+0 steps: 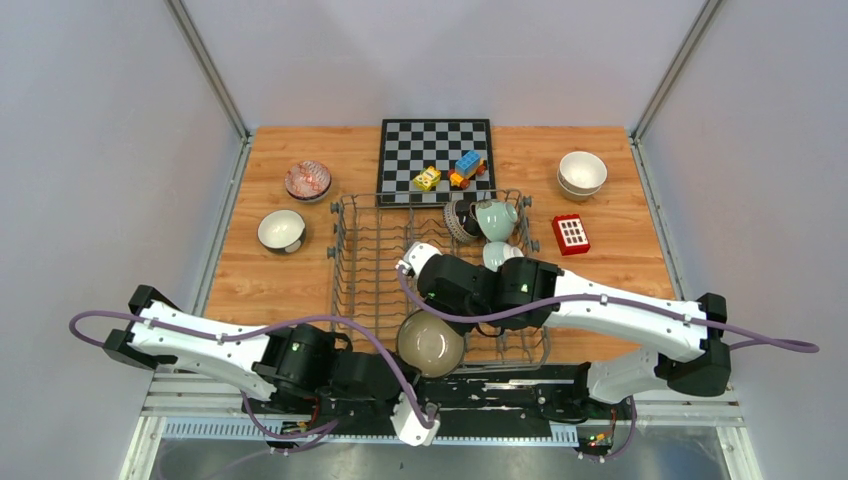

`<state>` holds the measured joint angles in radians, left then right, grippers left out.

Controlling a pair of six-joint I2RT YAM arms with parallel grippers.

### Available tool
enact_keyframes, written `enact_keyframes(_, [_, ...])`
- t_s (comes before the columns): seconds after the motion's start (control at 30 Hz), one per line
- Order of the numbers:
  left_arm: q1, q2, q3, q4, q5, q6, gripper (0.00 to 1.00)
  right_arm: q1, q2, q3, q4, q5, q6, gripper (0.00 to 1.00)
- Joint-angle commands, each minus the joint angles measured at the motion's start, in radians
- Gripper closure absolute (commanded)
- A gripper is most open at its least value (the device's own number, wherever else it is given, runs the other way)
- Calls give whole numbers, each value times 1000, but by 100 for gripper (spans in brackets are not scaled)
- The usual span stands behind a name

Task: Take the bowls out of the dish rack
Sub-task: Place the bowl at the center of the board.

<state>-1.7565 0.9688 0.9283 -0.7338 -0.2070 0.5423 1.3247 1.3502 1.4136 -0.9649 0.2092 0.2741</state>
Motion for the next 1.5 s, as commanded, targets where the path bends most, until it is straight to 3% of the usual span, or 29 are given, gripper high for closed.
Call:
enact_keyframes(0.0, [-5,-45,-19,128,-102,-33,68,15,-59,-39,59,57,55,100])
enact_keyframes(0.07, [-6,-68,-37,177,-166,-67,43,16,-84,-64,104,88,74,100])
enact_keyframes(0.13, [-5,-104,-62,241,-223,-93,4,16,-101,-71,129,119,91,100])
enact_keyframes(0.17, [-6,-126,-75,275,-249,-104,1,15,-107,-70,134,138,97,100])
enact_keyframes(0.33, [-3,-187,-80,398,-463,-226,0,-3,-169,-83,142,275,124,100])
enact_keyframes(0.47, [23,-129,15,328,-626,-414,0,-66,-241,-128,153,332,147,100])
enact_keyframes(0.6, [116,-96,63,309,-571,-694,0,-164,-317,-188,172,343,168,100])
enact_keyframes(0.67, [155,-100,34,320,-671,-867,0,-207,-346,-208,174,340,179,100])
enact_keyframes(0.83, [395,-150,-11,267,-567,-1381,0,-276,-389,-248,175,329,214,100])
enact_keyframes(0.93, [441,-123,-5,287,-521,-1555,0,-295,-378,-261,171,312,266,100])
enact_keyframes(1.0, [442,-60,60,200,-544,-1641,0,-297,-362,-262,164,306,305,100])
enact_keyframes(1.2, [448,187,323,-141,-636,-1825,0,-297,-313,-232,151,272,406,100])
enact_keyframes(1.47, [471,278,362,-172,-595,-1772,0,-296,-231,-146,74,252,496,100])
